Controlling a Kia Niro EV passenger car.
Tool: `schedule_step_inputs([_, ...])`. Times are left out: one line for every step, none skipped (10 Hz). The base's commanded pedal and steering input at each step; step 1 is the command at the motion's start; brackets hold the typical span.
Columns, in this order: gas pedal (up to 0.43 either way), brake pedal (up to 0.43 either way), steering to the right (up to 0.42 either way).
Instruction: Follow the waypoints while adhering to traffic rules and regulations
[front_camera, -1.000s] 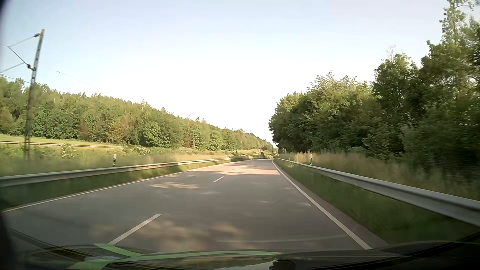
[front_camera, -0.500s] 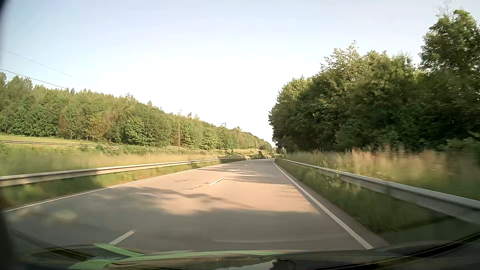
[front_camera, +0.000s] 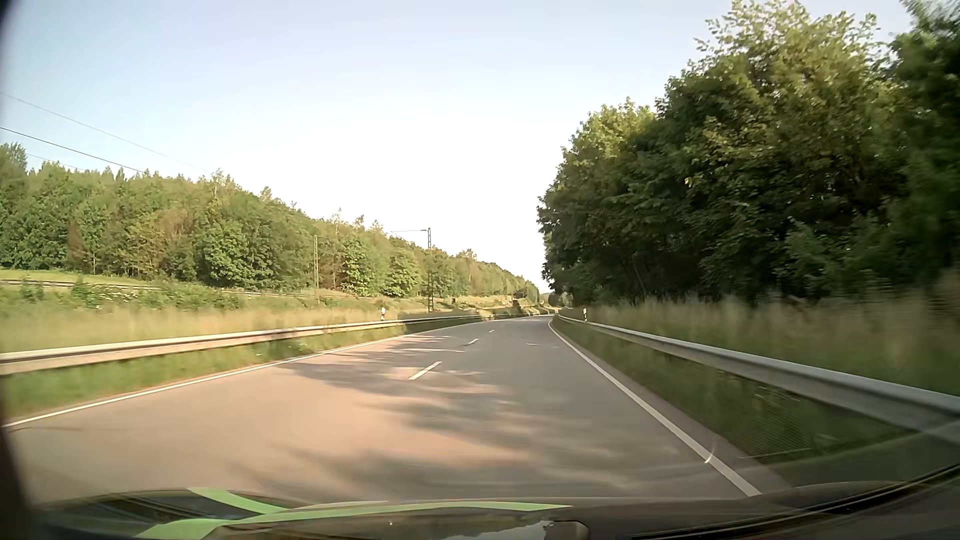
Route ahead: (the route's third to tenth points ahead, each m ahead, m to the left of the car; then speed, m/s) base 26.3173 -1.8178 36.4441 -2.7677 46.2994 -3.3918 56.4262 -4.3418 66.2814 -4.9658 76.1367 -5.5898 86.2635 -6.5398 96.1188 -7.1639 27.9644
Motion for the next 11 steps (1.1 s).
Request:
schedule_step_inputs([0.079,0.0,0.004])
schedule_step_inputs([0.067,0.0,0.004])
schedule_step_inputs([0.047,0.0,0.004])
schedule_step_inputs([0.0,0.0,0.004])
schedule_step_inputs([0.0,0.0,0.004])
schedule_step_inputs([0.0,0.0,0.004])
schedule_step_inputs([0.0,0.0,0.004])
schedule_step_inputs([0.0,0.0,0.004])
schedule_step_inputs([0.0,0.0,0.004])
schedule_step_inputs([0.0,0.0,0.004])
schedule_step_inputs([0.0,0.0,0.004])
